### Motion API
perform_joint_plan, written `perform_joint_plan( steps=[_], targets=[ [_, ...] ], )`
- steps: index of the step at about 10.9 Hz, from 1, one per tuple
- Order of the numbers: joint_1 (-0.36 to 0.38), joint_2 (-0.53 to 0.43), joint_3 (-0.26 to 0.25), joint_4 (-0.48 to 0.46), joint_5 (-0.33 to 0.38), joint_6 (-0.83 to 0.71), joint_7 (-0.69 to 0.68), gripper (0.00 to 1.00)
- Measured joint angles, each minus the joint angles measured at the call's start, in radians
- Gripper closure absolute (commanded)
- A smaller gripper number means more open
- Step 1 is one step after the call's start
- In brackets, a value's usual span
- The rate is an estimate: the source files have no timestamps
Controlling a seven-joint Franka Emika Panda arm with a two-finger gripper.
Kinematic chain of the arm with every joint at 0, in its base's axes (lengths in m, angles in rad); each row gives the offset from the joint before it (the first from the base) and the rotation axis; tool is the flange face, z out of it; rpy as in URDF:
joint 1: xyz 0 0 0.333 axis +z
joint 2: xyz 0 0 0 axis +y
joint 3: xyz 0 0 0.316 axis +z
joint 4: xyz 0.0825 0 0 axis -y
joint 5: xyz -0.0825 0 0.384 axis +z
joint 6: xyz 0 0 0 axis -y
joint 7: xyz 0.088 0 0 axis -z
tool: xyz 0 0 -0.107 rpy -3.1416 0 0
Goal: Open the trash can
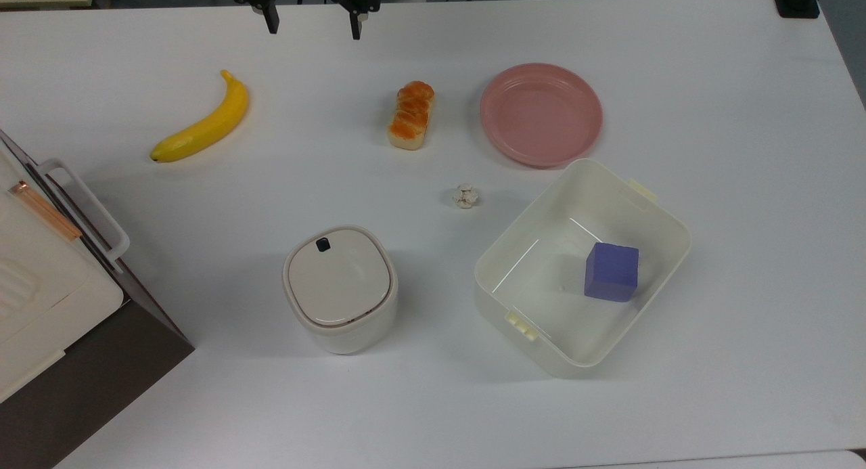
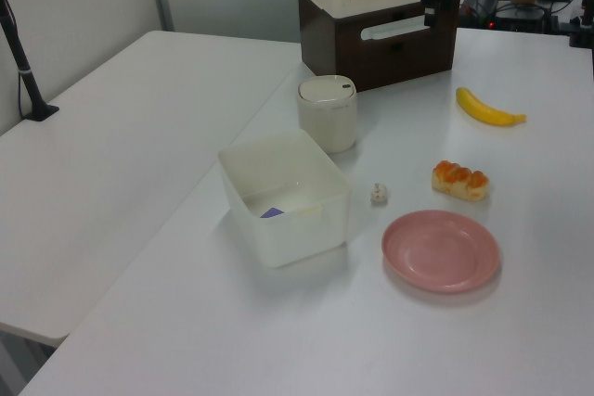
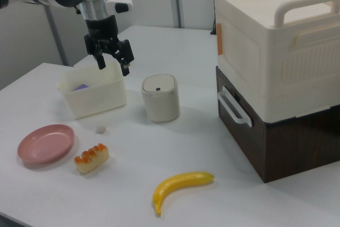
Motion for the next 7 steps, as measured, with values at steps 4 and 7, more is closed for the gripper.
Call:
perform_joint_plan(
  steps=[4, 7],
  targets=[
    [0.000, 0.003, 0.024, -0.005, -0.023, 0.000, -0.045, 1.00],
    [0.000, 0.029, 0.039, -0.009, -0.055, 0.151, 0.001, 1.00]
  ],
)
